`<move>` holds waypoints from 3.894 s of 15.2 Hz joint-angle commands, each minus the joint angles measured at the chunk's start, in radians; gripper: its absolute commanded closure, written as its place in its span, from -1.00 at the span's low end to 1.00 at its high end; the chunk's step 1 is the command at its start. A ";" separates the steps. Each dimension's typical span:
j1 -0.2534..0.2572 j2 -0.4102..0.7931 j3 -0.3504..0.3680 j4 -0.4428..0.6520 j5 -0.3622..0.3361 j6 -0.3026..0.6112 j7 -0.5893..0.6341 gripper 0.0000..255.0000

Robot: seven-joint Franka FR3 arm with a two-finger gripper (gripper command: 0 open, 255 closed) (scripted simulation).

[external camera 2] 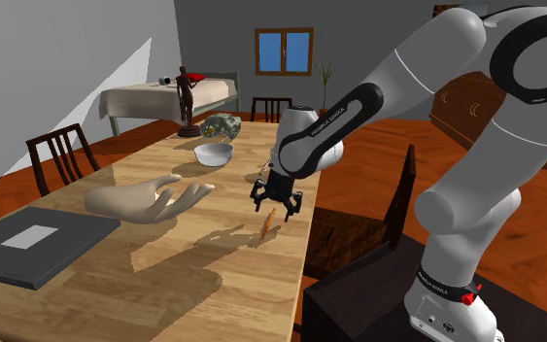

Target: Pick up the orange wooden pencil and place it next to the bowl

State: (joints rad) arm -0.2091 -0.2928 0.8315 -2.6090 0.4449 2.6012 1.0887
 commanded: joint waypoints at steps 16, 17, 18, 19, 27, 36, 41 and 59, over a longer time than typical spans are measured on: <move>-0.003 0.008 0.005 -0.001 -0.004 0.009 0.004 1.00; 0.002 -0.007 -0.003 0.005 0.002 -0.010 0.000 1.00; 0.007 -0.021 -0.011 0.010 0.007 -0.028 -0.004 1.00; 0.011 -0.034 -0.019 0.015 0.011 -0.046 -0.007 1.00; 0.034 -0.126 -0.075 0.066 0.023 -0.186 -0.018 1.00; 0.044 -0.199 -0.127 0.137 0.013 -0.329 -0.016 1.00; 0.045 -0.227 -0.153 0.184 0.003 -0.404 -0.012 1.00; -0.117 0.500 -0.012 0.804 -0.573 -0.428 0.261 1.00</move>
State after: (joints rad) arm -0.3405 0.1419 0.8233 -1.8625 -0.0683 2.1864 1.3215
